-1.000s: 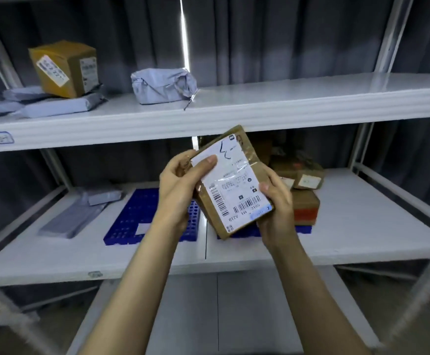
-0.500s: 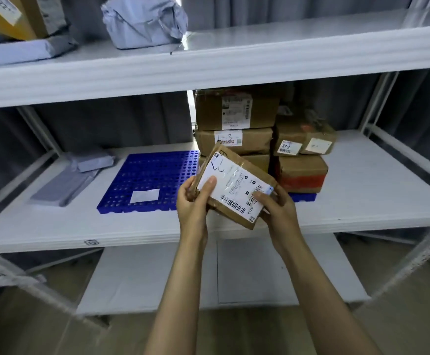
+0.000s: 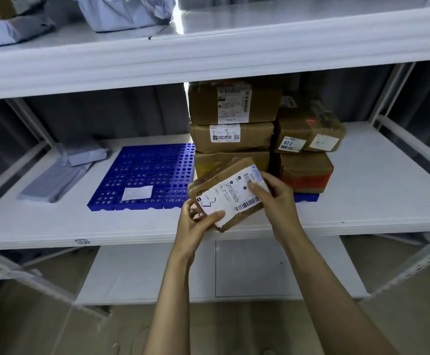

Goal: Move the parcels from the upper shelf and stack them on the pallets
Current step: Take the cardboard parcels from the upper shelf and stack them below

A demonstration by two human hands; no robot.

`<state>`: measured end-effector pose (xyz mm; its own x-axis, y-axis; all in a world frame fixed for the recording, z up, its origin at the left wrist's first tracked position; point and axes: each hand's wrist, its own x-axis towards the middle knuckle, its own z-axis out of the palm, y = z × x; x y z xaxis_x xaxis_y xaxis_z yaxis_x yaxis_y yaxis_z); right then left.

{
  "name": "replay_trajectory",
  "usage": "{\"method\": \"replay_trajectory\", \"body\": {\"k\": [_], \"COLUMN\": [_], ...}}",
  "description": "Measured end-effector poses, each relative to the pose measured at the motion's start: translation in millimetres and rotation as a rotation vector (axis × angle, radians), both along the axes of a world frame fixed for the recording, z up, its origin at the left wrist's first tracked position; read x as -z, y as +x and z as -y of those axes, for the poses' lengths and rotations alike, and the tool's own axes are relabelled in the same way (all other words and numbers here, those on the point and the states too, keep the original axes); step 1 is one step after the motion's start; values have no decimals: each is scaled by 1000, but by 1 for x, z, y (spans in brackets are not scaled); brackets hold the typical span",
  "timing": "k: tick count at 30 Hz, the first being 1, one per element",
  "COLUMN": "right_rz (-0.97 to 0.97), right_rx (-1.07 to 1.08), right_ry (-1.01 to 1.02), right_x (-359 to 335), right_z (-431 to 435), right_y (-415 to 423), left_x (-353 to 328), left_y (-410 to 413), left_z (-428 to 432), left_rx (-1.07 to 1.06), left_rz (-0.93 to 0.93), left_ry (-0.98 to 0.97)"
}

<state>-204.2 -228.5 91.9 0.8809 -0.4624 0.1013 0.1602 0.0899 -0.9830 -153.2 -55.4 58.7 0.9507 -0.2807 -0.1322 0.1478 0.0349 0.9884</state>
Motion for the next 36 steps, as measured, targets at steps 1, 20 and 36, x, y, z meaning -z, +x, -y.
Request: {"method": "replay_trajectory", "body": {"k": [1,20,36], "right_rz": [1,-88,-134], "right_rx": [-2,-47,-89], "right_ry": [28,-245,-510], "right_x": [3,19,36], "right_z": [2,35,44], "right_y": [3,42,73], "left_x": [2,4,24], "left_y": [0,12,29], "left_z": [3,35,51], "left_rx": [-7,-133,-156], "left_rz": [-16,328,228], "left_ry": [-44,220,103]}}
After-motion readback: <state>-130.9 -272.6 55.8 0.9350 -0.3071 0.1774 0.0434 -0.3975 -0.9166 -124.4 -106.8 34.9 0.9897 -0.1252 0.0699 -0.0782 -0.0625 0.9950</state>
